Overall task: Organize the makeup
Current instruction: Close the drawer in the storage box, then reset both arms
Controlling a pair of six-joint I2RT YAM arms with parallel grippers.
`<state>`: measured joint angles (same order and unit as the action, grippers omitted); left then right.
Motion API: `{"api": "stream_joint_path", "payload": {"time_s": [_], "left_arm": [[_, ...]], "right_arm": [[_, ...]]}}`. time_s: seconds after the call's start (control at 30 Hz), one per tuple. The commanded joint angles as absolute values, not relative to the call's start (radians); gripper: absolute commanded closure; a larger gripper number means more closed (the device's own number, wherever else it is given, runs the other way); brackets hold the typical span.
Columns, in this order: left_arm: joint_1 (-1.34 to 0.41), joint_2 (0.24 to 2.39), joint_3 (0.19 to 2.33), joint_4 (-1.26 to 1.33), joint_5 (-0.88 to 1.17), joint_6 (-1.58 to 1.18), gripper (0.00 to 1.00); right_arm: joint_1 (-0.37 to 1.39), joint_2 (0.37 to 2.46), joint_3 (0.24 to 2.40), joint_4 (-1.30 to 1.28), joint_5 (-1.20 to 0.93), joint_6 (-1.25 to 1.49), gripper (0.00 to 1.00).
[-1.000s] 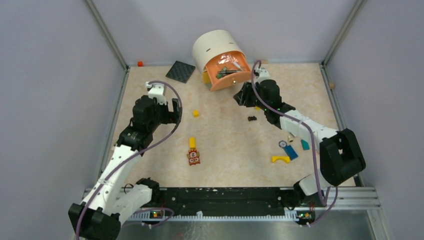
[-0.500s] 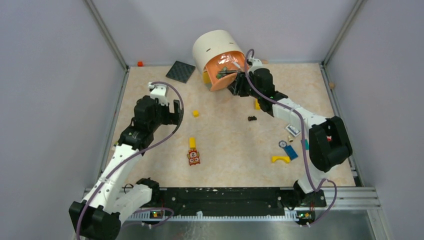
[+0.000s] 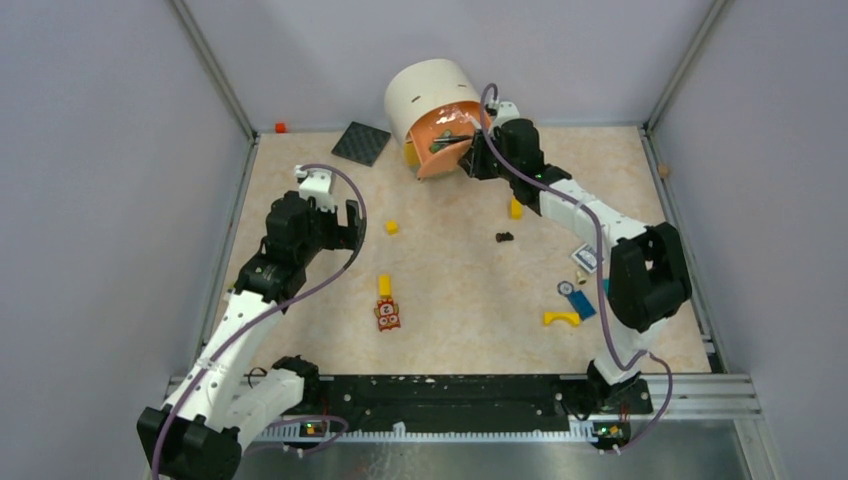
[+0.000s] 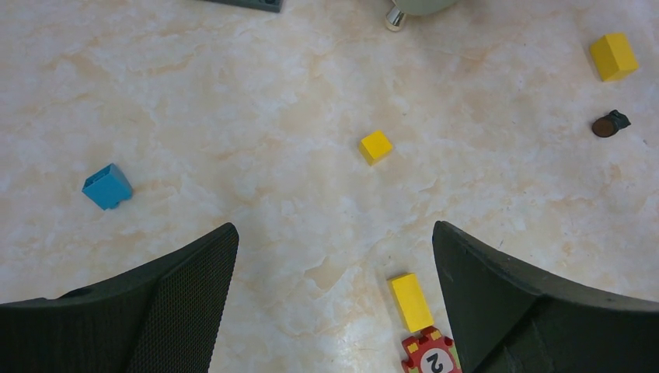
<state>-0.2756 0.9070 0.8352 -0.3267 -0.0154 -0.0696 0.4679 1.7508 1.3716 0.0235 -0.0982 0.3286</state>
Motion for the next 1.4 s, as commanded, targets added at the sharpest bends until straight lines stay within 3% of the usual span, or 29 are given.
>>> {"api": "stream_joint_path", "payload": {"time_s": [0.0, 0.6, 0.97, 1.37], "left_arm": [[-0.275, 0.893, 0.829, -0.283, -0.005, -0.056, 0.01], [-0.275, 0.903, 0.826, -0.287, 0.035, -0.054, 0.01], [-0.275, 0.906, 0.827, -0.304, -0.053, -0.055, 0.01], [-0.257, 0.931, 0.839, -0.333, -0.131, -0.085, 0.01]], "right_arm": [[0.457, 1.775, 1.479, 0.035, -0.102, 0.268, 0.82], [0.456, 1.955, 1.754, 0.017, -0.090, 0.230, 0.83], [0.454, 2.105, 1.923, 0.055, -0.106, 0.254, 0.70], [0.450, 2.060, 1.875, 0.040, -0.175, 0.238, 0.58]]}}
